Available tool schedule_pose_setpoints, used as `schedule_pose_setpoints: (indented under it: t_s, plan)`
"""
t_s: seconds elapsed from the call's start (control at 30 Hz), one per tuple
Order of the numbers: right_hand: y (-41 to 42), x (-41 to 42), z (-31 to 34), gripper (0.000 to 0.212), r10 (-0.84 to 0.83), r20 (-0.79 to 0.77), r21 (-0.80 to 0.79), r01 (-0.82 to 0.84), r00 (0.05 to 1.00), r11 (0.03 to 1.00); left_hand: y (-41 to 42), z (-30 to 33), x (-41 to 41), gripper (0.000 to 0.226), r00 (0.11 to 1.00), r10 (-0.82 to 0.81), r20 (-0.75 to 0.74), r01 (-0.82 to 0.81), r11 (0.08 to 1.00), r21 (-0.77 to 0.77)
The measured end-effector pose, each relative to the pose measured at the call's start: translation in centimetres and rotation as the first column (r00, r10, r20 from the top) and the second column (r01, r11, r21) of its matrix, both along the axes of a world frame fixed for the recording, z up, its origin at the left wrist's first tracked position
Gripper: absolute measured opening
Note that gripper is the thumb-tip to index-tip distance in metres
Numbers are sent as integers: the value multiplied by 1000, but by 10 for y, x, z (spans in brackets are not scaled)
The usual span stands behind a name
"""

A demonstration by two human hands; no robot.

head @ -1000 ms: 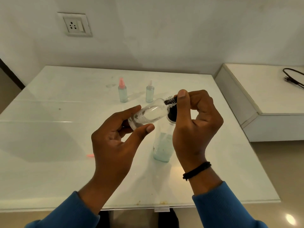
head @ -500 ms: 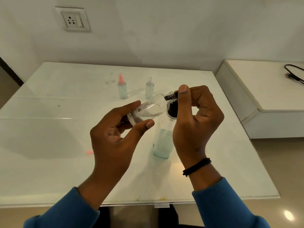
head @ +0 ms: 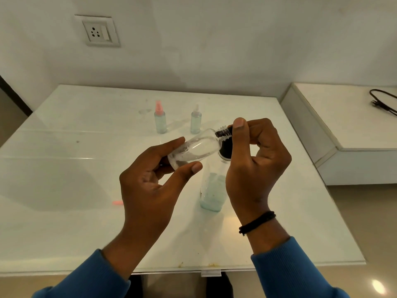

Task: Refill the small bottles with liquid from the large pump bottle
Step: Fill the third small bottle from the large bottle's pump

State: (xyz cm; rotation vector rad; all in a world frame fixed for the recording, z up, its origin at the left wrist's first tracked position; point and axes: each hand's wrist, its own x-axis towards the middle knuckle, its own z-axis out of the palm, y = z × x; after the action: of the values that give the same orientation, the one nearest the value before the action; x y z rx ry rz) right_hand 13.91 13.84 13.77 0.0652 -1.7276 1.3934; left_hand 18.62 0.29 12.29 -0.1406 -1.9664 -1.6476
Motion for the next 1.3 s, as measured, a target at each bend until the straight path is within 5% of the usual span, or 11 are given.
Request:
schedule_pose_setpoints:
  t_s: [1.3]
  plan:
    - [1,-1,-2,33,6,-8,11,-6,1000,1000,1,0,0,44,1000,-1,6,1,1000,1]
